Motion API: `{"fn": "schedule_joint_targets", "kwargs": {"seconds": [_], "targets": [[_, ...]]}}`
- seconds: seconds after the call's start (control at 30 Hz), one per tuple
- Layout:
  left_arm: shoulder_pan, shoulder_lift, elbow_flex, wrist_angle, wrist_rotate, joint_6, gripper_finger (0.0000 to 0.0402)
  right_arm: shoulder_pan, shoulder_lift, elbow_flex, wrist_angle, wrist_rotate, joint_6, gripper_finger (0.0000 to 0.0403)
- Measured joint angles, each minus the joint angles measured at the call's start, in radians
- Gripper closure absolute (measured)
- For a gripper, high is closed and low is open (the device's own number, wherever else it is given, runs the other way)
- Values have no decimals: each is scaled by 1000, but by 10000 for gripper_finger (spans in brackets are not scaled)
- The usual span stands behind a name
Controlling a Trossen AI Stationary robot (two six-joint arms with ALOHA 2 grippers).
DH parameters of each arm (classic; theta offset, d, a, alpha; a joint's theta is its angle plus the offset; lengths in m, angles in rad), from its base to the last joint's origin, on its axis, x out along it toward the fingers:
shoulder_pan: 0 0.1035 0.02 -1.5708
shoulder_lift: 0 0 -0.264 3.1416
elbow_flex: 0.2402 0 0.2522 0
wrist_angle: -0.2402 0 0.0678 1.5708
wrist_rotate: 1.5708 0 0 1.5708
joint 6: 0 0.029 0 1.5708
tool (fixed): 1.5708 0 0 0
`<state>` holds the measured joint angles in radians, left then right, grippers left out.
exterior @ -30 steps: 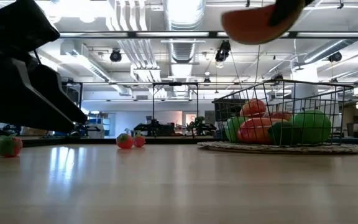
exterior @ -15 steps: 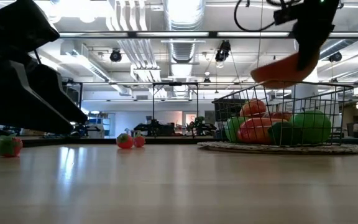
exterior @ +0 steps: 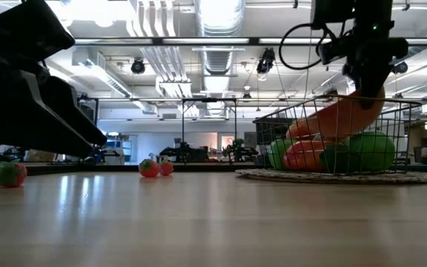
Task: Build produce basket
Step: Put the watermelon into the gold wire basket
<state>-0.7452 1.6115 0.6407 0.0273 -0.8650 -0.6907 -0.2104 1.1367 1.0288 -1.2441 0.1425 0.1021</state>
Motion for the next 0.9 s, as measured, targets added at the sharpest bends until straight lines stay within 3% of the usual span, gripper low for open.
{"fn": "schedule_joint_targets", "kwargs": {"seconds": [0.43, 0.63, 0.9], "targets": [[0, -17, -1, 2, 0, 6, 15, 0, 21, -6, 19, -51, -28, 293], [0, -17, 0, 15, 0, 18, 15, 0, 23, -34, 92, -123, -43, 293], [0, -17, 0, 17, 0, 18, 15, -19, 23, -39, 98, -125, -35, 293]]}}
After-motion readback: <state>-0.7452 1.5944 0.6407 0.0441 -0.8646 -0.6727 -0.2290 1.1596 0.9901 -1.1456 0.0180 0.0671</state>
